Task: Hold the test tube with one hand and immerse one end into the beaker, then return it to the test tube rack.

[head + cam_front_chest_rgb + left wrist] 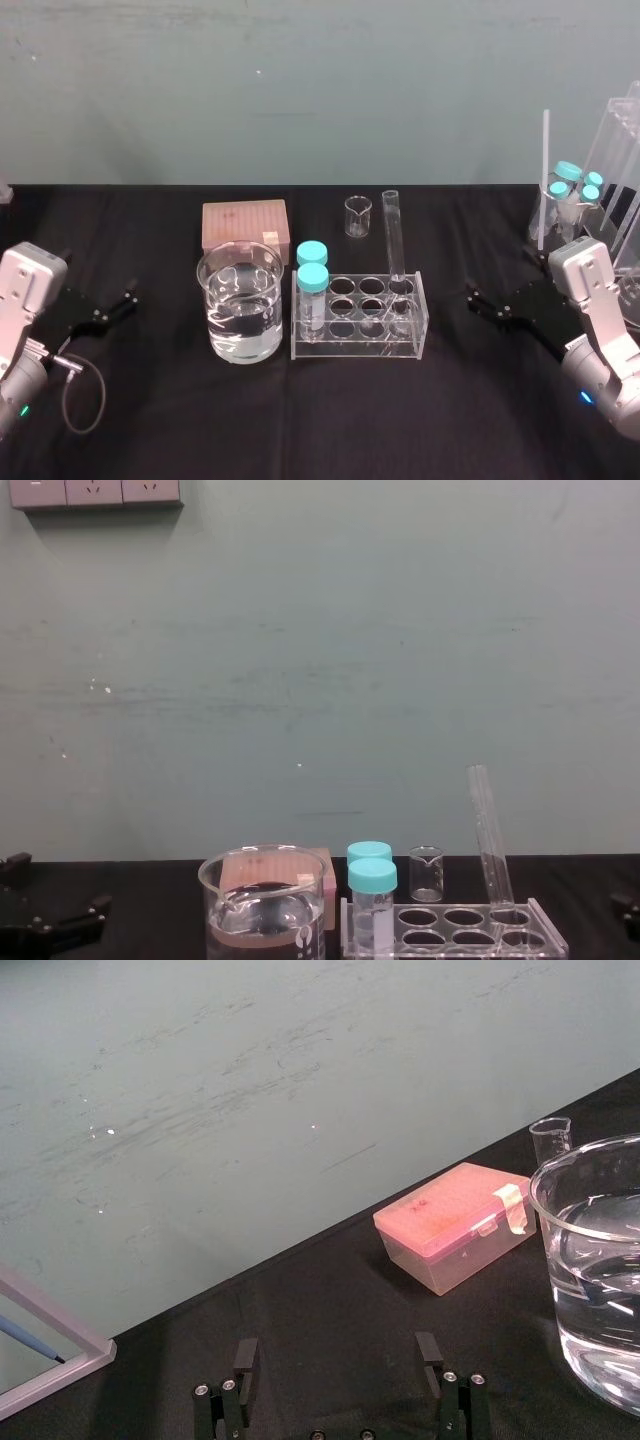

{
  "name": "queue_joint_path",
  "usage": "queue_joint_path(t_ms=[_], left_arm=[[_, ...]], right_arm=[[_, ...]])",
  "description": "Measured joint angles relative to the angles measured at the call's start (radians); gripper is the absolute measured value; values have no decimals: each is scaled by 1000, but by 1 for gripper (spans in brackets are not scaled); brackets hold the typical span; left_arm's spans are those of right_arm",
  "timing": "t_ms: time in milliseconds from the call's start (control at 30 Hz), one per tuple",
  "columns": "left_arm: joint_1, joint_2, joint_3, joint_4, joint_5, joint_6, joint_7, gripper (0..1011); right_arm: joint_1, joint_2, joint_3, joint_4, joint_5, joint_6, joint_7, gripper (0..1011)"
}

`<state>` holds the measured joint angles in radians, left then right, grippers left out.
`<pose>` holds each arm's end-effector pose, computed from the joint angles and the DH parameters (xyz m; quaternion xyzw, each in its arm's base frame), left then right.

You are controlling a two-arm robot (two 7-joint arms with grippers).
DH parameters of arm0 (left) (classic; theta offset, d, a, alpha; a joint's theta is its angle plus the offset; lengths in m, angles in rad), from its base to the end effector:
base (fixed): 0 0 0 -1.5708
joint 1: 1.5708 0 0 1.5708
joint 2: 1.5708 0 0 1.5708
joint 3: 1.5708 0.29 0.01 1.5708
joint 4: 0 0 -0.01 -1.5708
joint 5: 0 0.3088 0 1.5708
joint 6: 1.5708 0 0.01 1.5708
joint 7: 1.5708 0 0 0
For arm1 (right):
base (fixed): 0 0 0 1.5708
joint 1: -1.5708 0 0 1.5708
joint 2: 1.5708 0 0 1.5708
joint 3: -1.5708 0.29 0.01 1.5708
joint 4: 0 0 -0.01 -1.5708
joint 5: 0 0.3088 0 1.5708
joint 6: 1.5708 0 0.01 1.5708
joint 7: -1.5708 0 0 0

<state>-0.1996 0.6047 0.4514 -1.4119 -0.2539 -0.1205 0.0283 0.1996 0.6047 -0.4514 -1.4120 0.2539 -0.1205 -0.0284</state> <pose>0.3581 0.0827 -0.3023 0.1415 -0.1325 0.5800 0.7913 0.3581 -0.0827 -0.3022 -0.1415 -0.1325 -0.5800 0.7912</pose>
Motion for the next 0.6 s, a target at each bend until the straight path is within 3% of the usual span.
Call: queue_joint_path(t_ms=[467, 600], left_arm=[[0, 0, 0, 0, 0, 0, 0, 1000], [0, 0, 0, 0, 0, 0, 0, 1000]], right_arm=[[-1, -2, 10, 0, 8, -6, 12, 1003], [-9, -11, 54, -11, 90, -10, 73, 1003]])
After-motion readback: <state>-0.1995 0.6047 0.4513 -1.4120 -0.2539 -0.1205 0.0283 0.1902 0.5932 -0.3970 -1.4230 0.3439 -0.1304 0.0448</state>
